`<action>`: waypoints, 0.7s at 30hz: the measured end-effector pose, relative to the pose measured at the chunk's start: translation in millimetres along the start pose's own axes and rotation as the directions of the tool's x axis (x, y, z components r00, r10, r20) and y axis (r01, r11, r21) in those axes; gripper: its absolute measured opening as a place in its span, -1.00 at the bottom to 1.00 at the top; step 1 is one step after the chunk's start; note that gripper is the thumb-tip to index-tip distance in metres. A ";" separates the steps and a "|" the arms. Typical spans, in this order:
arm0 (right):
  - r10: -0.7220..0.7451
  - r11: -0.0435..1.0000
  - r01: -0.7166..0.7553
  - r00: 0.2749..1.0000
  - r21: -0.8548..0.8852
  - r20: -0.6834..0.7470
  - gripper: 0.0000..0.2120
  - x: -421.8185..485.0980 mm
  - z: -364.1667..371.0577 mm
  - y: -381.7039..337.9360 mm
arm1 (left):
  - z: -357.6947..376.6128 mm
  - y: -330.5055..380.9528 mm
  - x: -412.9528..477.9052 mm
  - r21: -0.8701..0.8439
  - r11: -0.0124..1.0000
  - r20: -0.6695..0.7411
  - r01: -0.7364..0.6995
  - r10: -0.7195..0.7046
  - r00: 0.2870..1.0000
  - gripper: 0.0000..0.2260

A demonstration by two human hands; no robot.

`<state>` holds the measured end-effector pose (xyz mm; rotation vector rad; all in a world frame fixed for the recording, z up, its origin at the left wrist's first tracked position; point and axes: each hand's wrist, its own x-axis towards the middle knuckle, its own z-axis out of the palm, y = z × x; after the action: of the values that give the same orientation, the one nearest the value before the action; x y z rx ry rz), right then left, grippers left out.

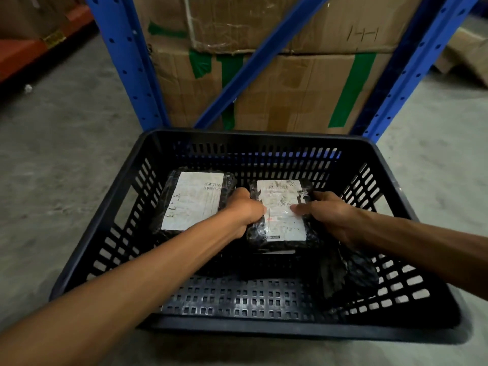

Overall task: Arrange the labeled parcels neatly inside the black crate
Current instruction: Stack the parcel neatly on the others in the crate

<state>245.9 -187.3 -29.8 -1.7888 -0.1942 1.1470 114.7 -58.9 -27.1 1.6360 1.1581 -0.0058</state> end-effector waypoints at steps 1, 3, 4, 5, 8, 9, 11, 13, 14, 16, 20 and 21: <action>-0.017 1.000 0.016 1.000 -0.014 -0.016 -0.82 6.1 2.7 -3.8 | 0.1 3.3 6.0 0.044 0.999 -0.015 -0.002 0.003 1.000 -0.56; -0.019 0.990 0.021 1.000 -0.138 0.014 -0.88 16.8 9.5 -5.1 | 2.8 6.4 15.9 0.191 0.981 -0.039 -0.018 0.025 0.999 -0.65; 0.002 0.976 0.008 0.999 -0.218 0.044 -0.87 19.9 14.1 -3.0 | 5.6 6.9 18.0 0.286 0.958 -0.046 -0.026 0.040 0.998 -0.67; 0.026 0.959 -0.009 0.998 -0.284 0.058 -0.73 22.2 17.5 0.7 | 9.9 6.5 18.7 0.383 0.923 -0.050 -0.038 0.062 0.997 -0.68; 0.067 0.926 -0.052 0.997 -0.373 0.029 -0.40 26.4 20.3 8.0 | 24.9 6.3 20.2 0.568 0.819 -0.033 -0.077 0.116 0.993 -0.59; 0.060 0.914 -0.042 0.998 -0.403 0.033 -0.47 24.8 19.9 5.4 | 26.6 7.7 20.0 0.594 0.800 -0.021 -0.082 0.118 0.993 -0.51; 0.070 0.874 -0.039 0.996 -0.485 0.047 -0.63 19.3 19.0 -3.2 | 24.1 9.5 18.2 0.621 0.778 0.024 -0.090 0.096 0.995 -0.36; 0.071 0.763 -0.011 0.995 -0.646 0.067 -0.71 8.9 19.6 -18.3 | 16.7 10.0 7.3 0.650 0.754 0.079 -0.096 0.058 0.995 -0.29; 0.037 0.668 0.035 0.996 -0.743 0.080 -0.81 1.3 18.9 -28.0 | 13.3 9.4 -0.7 0.665 0.737 0.100 -0.122 0.073 0.992 -0.27; -0.051 0.340 0.147 0.989 -0.929 0.138 -0.89 -16.3 12.6 -47.1 | 7.8 7.2 -21.7 0.718 0.651 0.154 -0.248 0.199 0.968 -0.30; -0.215 -0.352 0.193 0.936 -0.916 0.279 -0.55 -65.4 -13.8 -65.5 | 10.9 3.1 -68.2 0.670 0.529 0.313 -0.521 0.436 0.844 -0.69; -0.197 -0.408 0.246 0.917 -0.879 0.348 -0.53 -76.9 -19.8 -65.3 | 16.3 2.4 -76.3 0.637 0.524 0.382 -0.565 0.422 0.822 -0.77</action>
<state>241.3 -209.8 70.5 -2.8727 -2.1800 0.3881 84.7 -121.7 8.0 2.5976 0.4867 -0.2859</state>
